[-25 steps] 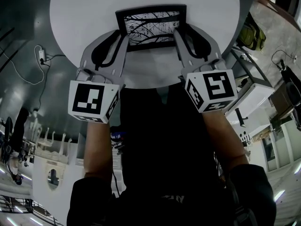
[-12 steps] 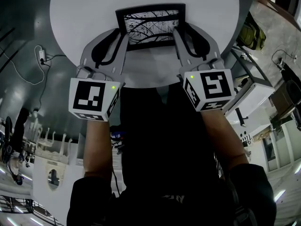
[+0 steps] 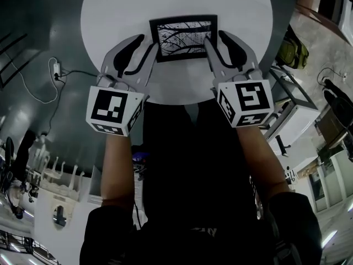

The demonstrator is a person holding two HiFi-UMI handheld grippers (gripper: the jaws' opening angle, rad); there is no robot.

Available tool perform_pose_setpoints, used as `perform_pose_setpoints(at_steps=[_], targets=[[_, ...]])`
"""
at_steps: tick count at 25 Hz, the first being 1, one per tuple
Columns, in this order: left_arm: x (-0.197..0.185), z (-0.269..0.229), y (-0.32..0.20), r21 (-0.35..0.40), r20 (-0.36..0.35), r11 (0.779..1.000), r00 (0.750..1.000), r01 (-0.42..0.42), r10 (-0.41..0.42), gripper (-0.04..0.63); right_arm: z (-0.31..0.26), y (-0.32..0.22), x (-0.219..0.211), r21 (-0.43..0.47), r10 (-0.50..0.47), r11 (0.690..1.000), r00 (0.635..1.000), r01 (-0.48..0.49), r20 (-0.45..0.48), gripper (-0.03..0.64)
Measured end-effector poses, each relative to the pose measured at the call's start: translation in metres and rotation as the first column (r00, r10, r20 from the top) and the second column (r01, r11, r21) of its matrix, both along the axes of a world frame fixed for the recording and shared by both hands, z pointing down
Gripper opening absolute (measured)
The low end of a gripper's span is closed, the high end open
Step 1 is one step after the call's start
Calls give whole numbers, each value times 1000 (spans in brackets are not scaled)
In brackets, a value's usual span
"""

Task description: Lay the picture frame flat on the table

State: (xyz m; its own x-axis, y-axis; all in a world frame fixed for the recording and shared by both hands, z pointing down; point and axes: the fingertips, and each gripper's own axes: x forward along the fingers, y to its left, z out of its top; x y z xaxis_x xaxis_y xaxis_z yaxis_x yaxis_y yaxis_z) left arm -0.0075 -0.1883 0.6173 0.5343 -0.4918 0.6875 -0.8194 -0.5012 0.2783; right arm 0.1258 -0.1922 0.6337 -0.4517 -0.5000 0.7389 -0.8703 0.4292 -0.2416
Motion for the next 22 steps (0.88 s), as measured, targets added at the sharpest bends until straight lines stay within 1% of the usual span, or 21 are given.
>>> perform_pose_setpoints(at_steps=[5, 7, 11, 16, 17, 22], targets=[[-7, -42, -12, 57, -19, 998, 1000, 0, 1, 109, -49, -16, -15, 75, -21, 997, 1000, 20, 21, 123], [-11, -63, -18, 84, -30, 996, 1000, -1, 3, 73, -71, -23, -20, 113, -38, 993, 999, 36, 16, 104], [-20, -109, -34, 165, -38, 986, 999, -8, 14, 41, -117, -39, -26, 193, -57, 980, 998, 58, -9, 66], [-37, -178, -50, 273, -44, 962, 999, -12, 25, 3, -189, -61, -38, 313, -61, 948, 998, 60, -7, 28], [-40, -194, -51, 294, -45, 956, 999, -14, 29, 3, -207, -64, -41, 337, -64, 940, 998, 62, -4, 3], [-54, -279, -56, 388, -40, 921, 997, -41, 61, 3, -297, -70, -55, 439, -81, 896, 997, 64, 20, -2]])
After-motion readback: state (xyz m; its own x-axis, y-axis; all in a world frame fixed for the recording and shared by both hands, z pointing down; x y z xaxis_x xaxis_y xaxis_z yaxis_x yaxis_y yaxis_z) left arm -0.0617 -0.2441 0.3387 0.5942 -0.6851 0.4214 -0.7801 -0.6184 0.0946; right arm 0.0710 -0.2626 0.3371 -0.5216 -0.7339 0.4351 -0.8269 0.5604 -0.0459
